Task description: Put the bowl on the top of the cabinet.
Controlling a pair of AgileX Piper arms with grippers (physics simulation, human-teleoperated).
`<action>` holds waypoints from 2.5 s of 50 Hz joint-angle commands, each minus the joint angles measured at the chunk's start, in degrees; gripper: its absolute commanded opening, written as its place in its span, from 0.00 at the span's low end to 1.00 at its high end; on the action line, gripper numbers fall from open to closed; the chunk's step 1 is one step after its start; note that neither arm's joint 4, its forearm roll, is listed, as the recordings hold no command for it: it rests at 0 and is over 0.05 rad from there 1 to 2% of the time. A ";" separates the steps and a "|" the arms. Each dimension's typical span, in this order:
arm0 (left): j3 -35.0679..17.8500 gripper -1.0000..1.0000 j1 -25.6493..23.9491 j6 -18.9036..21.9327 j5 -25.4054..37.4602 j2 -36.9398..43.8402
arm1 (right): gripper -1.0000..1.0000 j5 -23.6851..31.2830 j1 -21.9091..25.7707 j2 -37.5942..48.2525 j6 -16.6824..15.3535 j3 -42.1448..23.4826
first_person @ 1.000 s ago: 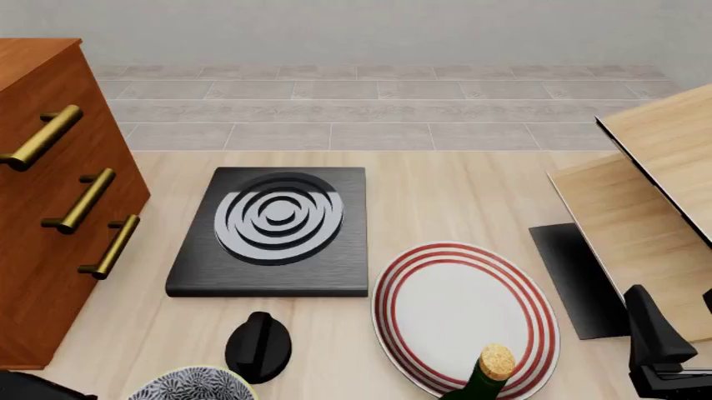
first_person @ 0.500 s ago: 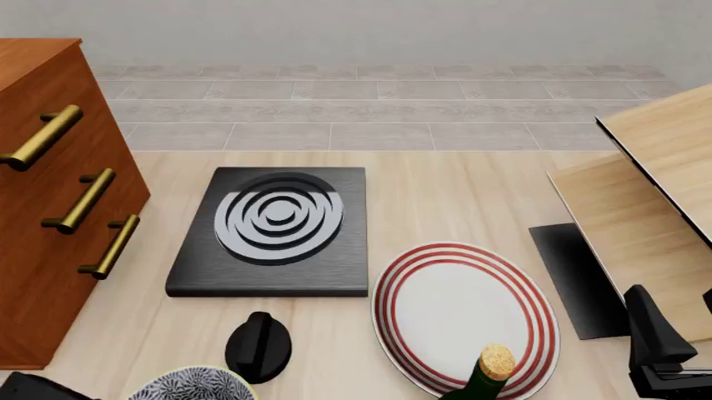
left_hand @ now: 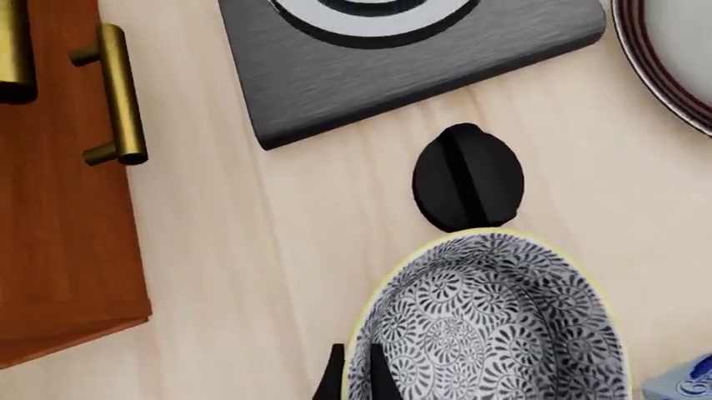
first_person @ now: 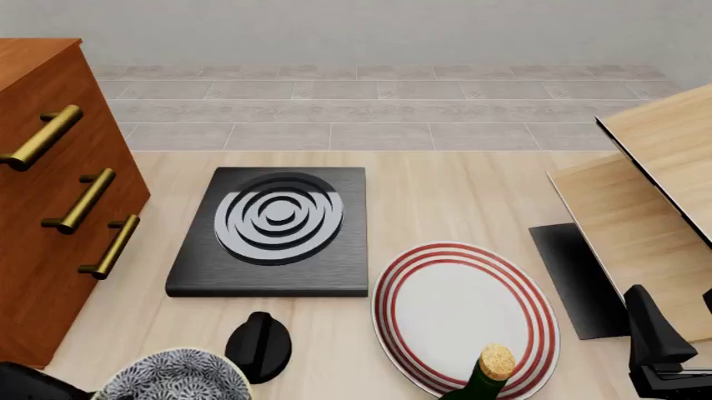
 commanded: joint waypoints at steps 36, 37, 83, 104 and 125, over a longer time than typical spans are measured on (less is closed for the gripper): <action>-21.86 0.00 5.17 -5.61 5.33 0.17 | 1.00 0.00 0.00 0.00 -0.01 0.00; -23.41 0.00 4.96 -6.45 5.64 0.22 | 1.00 0.00 0.00 0.00 0.01 0.00; -49.64 0.00 30.91 -20.82 -3.90 14.76 | 1.00 0.00 0.00 0.00 0.00 0.00; -53.64 0.00 40.57 -32.51 -7.66 21.81 | 1.00 0.00 0.00 0.00 -0.02 0.00; -55.20 0.00 46.76 -36.46 -12.87 30.41 | 1.00 0.00 0.00 -0.01 -0.02 0.00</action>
